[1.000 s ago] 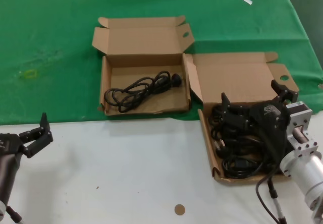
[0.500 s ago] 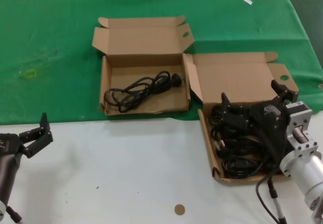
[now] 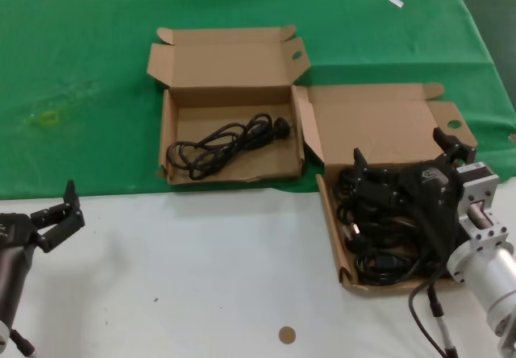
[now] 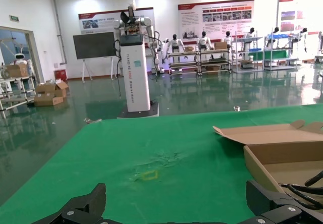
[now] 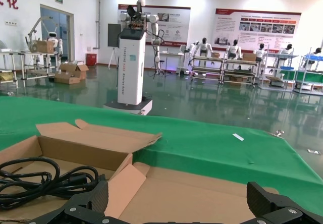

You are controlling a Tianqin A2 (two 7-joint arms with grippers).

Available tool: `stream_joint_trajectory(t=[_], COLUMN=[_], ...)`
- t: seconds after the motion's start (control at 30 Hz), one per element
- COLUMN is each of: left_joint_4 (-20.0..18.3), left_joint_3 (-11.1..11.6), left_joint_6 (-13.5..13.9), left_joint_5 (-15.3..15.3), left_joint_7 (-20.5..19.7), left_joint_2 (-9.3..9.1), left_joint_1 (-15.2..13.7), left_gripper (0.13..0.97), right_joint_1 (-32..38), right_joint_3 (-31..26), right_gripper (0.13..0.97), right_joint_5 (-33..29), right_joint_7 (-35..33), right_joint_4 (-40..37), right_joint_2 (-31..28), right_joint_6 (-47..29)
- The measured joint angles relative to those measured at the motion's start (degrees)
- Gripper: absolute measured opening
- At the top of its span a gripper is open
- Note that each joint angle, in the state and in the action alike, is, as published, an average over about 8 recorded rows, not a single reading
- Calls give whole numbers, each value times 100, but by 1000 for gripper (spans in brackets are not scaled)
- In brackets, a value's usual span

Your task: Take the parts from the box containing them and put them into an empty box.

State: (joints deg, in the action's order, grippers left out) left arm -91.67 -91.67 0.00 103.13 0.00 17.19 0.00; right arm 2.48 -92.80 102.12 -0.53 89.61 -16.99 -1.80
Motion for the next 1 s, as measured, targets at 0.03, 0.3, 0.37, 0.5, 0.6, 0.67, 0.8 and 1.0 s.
stream_joint_trajectory(t=[0.03,0.3,0.37,0.5,0.6,0.67,0.8,1.0], left_joint_4=[0,0,0,0,0,0,0,0], left_joint_3=[0,0,0,0,0,0,0,0], left_joint_6=[0,0,0,0,0,0,0,0], left_joint_5=[0,0,0,0,0,0,0,0], left_joint_7=[0,0,0,0,0,0,0,0], left_joint_2=[0,0,0,0,0,0,0,0], left_joint_1=[0,0,0,0,0,0,0,0], left_gripper=[966,966,966,966,966,966,966,966], right_joint_1=[0,0,0,0,0,0,0,0], right_joint_3=[0,0,0,0,0,0,0,0], right_gripper=[966,966,966,966,966,966,966,966], right_joint_5=[0,0,0,0,0,0,0,0], right_joint_7=[0,0,0,0,0,0,0,0], right_joint_4=[0,0,0,0,0,0,0,0], right_joint_2=[0,0,0,0,0,0,0,0], right_joint_6=[0,0,0,0,0,0,0,0])
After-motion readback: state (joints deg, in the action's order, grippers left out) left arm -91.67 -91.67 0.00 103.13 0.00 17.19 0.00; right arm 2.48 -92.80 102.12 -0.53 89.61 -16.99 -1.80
